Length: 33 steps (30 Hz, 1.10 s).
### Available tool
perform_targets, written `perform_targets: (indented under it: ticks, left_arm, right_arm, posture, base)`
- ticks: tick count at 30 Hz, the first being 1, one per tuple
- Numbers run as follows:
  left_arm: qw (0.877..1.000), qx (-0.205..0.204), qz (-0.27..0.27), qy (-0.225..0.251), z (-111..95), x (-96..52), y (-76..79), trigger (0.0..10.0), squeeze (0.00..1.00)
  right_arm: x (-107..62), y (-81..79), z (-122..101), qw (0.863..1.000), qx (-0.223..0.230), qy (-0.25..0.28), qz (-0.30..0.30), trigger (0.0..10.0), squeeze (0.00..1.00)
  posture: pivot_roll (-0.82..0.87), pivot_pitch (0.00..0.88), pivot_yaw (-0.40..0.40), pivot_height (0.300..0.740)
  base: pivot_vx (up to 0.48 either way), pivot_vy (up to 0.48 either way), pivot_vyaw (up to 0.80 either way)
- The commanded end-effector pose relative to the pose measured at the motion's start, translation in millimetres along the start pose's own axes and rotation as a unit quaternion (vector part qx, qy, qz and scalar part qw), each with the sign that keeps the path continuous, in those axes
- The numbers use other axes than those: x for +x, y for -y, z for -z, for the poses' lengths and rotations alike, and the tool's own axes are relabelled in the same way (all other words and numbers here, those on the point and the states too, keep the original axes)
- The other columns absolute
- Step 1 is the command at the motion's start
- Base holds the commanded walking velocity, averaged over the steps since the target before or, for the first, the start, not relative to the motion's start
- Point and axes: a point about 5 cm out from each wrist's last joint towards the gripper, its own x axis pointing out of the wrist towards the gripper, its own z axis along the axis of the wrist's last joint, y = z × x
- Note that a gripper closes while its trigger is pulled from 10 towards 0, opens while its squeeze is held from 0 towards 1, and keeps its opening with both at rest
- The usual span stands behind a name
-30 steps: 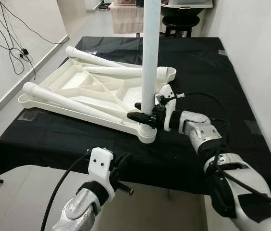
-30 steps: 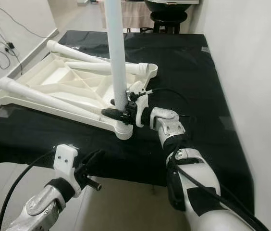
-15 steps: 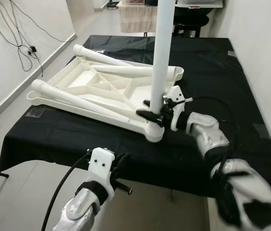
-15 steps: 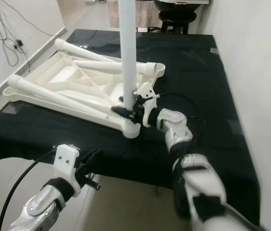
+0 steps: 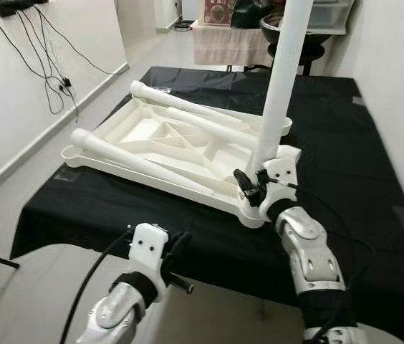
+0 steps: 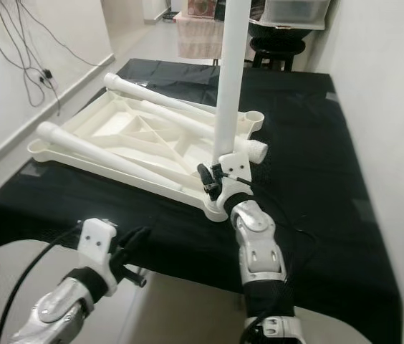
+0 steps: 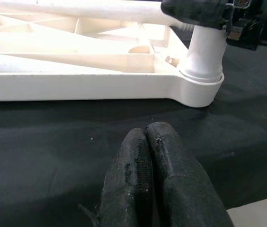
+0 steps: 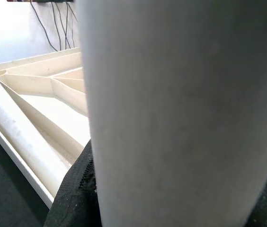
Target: Building children table
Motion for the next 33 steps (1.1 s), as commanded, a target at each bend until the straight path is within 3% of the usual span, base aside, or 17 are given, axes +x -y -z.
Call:
perform_targets:
  ticks: [1,2,3,4,5,9,10,11,12,13,16,17,20,25,26,29,33]
  left_arm:
    - [1.0,-0.002,-0.003,-0.004,3,-0.9,-2.0,10.0,0.0]
    - [1.0,-0.003,-0.002,-0.005,4,-0.5,-1.8,10.0,0.0]
    - [1.0,-0.005,0.0,-0.005,4,-0.4,-1.6,10.0,0.0]
    - [1.0,-0.006,0.0,-0.005,4,-0.3,-1.5,10.0,0.0]
    - [1.0,-0.008,0.001,-0.005,4,0.2,-1.4,10.0,0.0]
    - [1.0,-0.008,0.002,-0.005,4,0.6,-1.4,10.0,0.0]
    - [1.0,-0.008,0.002,-0.005,4,1.0,-1.2,10.0,0.0]
    - [1.0,-0.008,0.002,-0.005,4,1.0,-1.2,10.0,0.0]
    - [1.0,-0.008,0.002,-0.004,4,1.4,-1.0,10.0,0.0]
    - [1.0,-0.008,0.002,-0.004,4,1.4,-1.0,10.0,0.0]
    - [1.0,-0.008,0.001,-0.002,4,1.8,-0.1,10.0,0.0]
    - [1.0,-0.008,0.001,-0.002,4,1.8,-0.1,10.0,0.0]
    - [1.0,-0.01,0.001,-0.002,4,1.0,1.5,10.0,0.0]
    - [1.0,-0.012,0.001,-0.001,3,-0.4,4.0,10.0,0.0]
    - [1.0,-0.013,0.001,-0.001,2,-1.1,4.8,10.0,0.0]
    - [1.0,-0.017,0.001,-0.001,2,-3.0,6.6,10.0,0.0]
    - [1.0,-0.018,0.001,-0.001,1,-4.0,7.0,10.0,0.0]
  right_arm:
    - [-12.1,12.1,47,0.993,-0.013,-0.115,0.035,7.8,0.0]
    - [-9.4,15.2,45,0.993,-0.017,-0.112,0.032,10.0,0.54]
    - [-5.9,15.4,39,0.994,-0.013,-0.106,0.021,10.0,1.0]
    - [-3.8,15.0,35,0.995,-0.01,-0.1,0.013,10.0,1.0]
    - [5.6,13.2,19,0.997,0.031,-0.073,-0.009,10.0,1.0]
    - [11.6,11.0,4,0.997,0.048,-0.047,-0.038,10.0,1.0]
    - [19.2,9.5,-6,0.995,0.052,-0.027,-0.085,10.0,0.0]
    - [19.2,9.5,-6,0.995,0.052,-0.027,-0.085,10.0,0.0]
    - [27.3,8.9,-16,0.988,0.054,-0.009,-0.142,10.0,0.0]
    - [27.3,8.9,-16,0.988,0.054,-0.009,-0.142,10.0,0.0]
    - [37.4,8.8,-34,0.973,0.034,0.016,-0.228,10.0,0.0]
    - [37.4,8.8,-34,0.973,0.034,0.016,-0.228,10.0,0.0]
    - [42.8,2.3,-43,0.952,0.006,0.017,-0.305,10.0,0.0]
    - [46.6,0.8,-44,0.944,0.001,0.007,-0.331,10.0,0.0]
    - [48.0,0.4,-44,0.942,0.013,0.003,-0.334,0.0,0.0]
    - [48.1,-2.7,-40,0.929,0.021,-0.012,-0.368,0.0,0.0]
    - [49.4,-3.4,-37,0.929,0.019,-0.021,-0.369,0.0,0.0]
  posture:
    - [-0.01,0.109,0.016,0.74]
    - [-0.01,0.108,0.016,0.74]
    - [-0.01,0.109,0.016,0.74]
    - [-0.01,0.109,0.016,0.74]
    - [-0.01,0.106,0.015,0.74]
    - [0.0,0.104,0.015,0.74]
    - [0.0,0.103,0.014,0.74]
    - [0.0,0.103,0.014,0.74]
    - [0.01,0.102,0.013,0.74]
    - [0.01,0.102,0.013,0.74]
    - [0.01,0.103,0.01,0.74]
    - [0.01,0.103,0.01,0.74]
    - [0.02,0.108,0.01,0.74]
    - [0.03,0.117,0.007,0.74]
    - [0.04,0.122,0.006,0.74]
    - [0.04,0.13,0.005,0.74]
    - [0.05,0.135,0.007,0.74]
  base:
    - [0.0,0.0,0.0]
    - [0.0,0.0,0.0]
    - [0.0,0.0,0.0]
    - [0.0,0.0,0.0]
    - [0.0,0.0,0.0]
    - [0.0,0.0,0.0]
    - [0.0,0.0,0.0]
    - [0.0,0.0,0.0]
    - [0.0,0.0,0.0]
    - [0.0,0.0,0.0]
    - [0.0,0.0,0.0]
    - [0.0,0.0,0.0]
    - [0.0,0.0,0.0]
    - [0.0,0.0,0.0]
    - [0.0,0.0,0.0]
    - [0.0,0.0,0.0]
    - [0.0,0.0,0.0]
